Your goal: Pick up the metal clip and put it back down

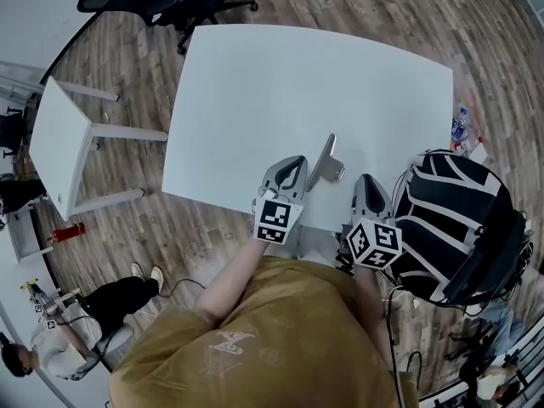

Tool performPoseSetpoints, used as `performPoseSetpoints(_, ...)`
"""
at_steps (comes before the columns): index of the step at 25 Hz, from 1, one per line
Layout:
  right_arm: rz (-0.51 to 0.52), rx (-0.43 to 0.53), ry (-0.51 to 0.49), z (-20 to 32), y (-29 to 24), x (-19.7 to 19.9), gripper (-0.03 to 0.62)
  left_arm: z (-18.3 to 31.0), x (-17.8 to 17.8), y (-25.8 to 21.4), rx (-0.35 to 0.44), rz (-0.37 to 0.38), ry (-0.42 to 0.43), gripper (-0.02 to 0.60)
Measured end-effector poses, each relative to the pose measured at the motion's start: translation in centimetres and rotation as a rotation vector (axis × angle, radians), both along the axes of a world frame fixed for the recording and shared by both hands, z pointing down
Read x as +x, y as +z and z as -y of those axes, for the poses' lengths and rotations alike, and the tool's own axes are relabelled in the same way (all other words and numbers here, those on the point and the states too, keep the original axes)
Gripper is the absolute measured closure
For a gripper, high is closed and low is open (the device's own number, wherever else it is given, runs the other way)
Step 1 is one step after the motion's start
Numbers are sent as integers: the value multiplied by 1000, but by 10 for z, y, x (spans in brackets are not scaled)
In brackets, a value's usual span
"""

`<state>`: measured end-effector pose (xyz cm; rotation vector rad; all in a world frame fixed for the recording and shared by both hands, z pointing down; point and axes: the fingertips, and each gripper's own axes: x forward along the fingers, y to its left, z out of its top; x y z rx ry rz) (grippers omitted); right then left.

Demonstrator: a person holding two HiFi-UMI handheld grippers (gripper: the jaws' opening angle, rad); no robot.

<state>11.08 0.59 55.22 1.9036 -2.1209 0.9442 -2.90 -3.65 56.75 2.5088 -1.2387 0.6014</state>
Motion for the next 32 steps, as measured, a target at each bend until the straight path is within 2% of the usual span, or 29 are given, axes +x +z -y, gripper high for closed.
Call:
performPoseSetpoints(9, 166, -148, -20, -4, 45, -18, 583, -6, 1, 31, -76, 19, 14, 580)
performPoseSetpoints(14, 238, -195, -51, -1, 59, -30, 582, -8, 3, 45, -107, 15, 26, 580)
performPoseSetpoints(20, 339, -257, -66, 3, 72, -38, 545, -14, 5, 63, -155, 30, 40, 580)
performPoseSetpoints(32, 419, -344, -48, 8, 92, -42, 520, -16, 7, 85, -223, 52, 66, 580)
